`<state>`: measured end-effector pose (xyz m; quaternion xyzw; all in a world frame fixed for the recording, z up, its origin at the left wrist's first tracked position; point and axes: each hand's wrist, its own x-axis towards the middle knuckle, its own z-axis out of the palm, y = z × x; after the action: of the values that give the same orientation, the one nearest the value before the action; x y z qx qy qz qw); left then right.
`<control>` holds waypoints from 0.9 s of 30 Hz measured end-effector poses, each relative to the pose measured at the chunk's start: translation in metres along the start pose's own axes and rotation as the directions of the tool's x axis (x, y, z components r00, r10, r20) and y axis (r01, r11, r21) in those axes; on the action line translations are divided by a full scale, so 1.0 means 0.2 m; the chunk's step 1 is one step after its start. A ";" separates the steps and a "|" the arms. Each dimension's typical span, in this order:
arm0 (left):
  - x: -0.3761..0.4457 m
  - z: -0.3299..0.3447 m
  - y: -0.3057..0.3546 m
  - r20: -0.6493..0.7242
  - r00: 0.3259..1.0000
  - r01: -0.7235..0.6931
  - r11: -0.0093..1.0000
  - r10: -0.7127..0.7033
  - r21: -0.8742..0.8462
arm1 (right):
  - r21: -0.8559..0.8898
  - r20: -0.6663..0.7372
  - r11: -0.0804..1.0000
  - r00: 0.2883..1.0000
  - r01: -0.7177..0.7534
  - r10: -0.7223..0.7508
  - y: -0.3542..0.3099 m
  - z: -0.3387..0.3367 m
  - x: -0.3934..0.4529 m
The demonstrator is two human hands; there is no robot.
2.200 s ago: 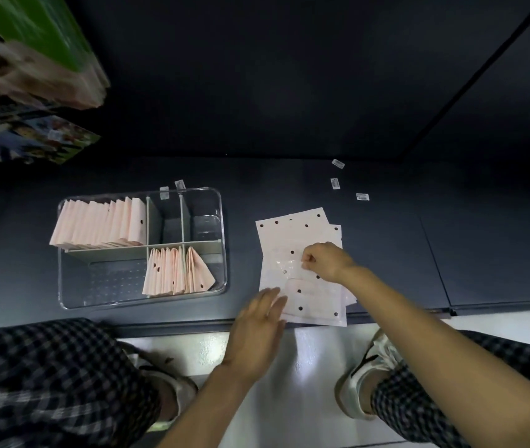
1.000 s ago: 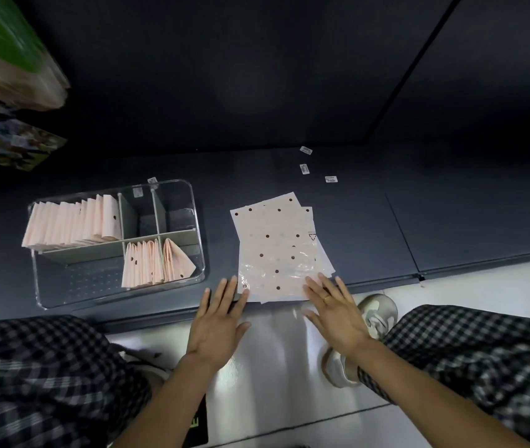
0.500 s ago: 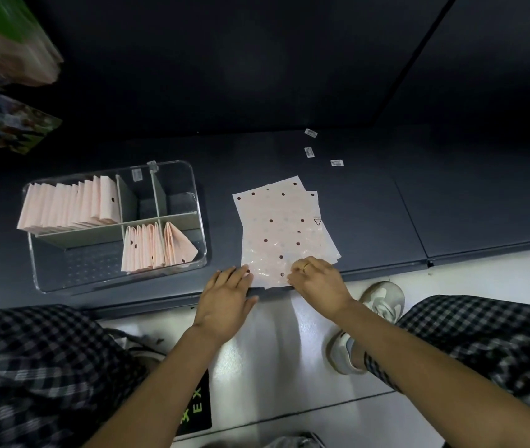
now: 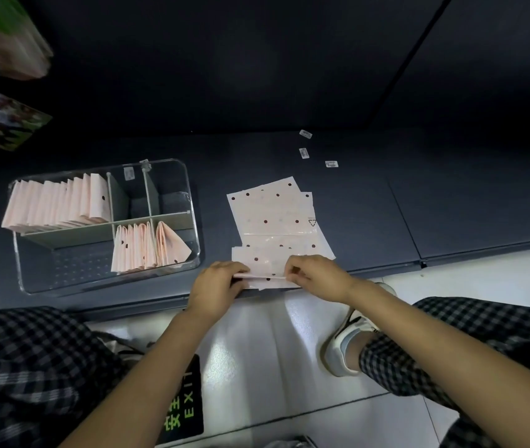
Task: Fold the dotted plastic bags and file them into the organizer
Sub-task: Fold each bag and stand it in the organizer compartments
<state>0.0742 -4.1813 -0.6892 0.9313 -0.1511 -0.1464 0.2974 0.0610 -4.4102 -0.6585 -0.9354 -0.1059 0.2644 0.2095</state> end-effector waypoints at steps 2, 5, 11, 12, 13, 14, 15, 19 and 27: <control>0.01 -0.01 0.00 -0.027 0.997 0.075 0.996 -0.077 -0.049 | 0.145 0.063 0.989 0.997 -0.042 0.033 0.00 -0.02 0.00; 0.03 -0.01 0.00 -0.022 0.976 0.210 0.964 -0.216 -0.165 | 0.287 0.031 0.953 0.995 -0.095 0.090 0.00 -0.04 0.01; 0.08 0.02 -0.01 0.058 0.949 0.314 0.920 -0.310 -0.234 | 0.063 -0.285 0.991 0.949 -0.119 0.133 -0.05 -0.02 0.07; 0.08 0.02 -0.01 0.057 0.946 0.324 0.915 -0.320 -0.241 | 0.033 -0.317 0.992 0.940 -0.124 0.128 -0.05 0.00 0.09; 0.08 0.03 -0.01 0.052 0.943 0.332 0.911 -0.330 -0.243 | 0.015 -0.336 0.991 0.933 -0.132 0.129 -0.05 0.01 0.11; 0.08 0.03 0.00 0.039 0.940 0.337 0.909 -0.338 -0.245 | 0.005 -0.341 0.990 0.930 -0.143 0.136 -0.05 0.01 0.13; 0.08 0.03 0.01 0.019 0.939 0.338 0.907 -0.345 -0.251 | -0.002 -0.335 0.989 0.932 -0.150 0.141 -0.05 0.02 0.16; 0.01 0.05 0.08 -0.225 0.930 0.265 0.955 -0.290 -0.135 | -0.011 -0.292 0.984 0.942 -0.177 0.166 -0.03 0.03 0.24; -0.08 0.21 0.14 0.023 0.991 -0.131 0.950 0.129 0.285 | -0.098 -0.242 0.979 0.959 -0.177 0.149 -0.05 0.03 0.30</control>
<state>0.0394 -4.2186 -0.7026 0.9522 -0.2323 -0.1050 0.1684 0.1072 -4.3807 -0.6852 -0.9764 -0.0183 0.1620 0.1418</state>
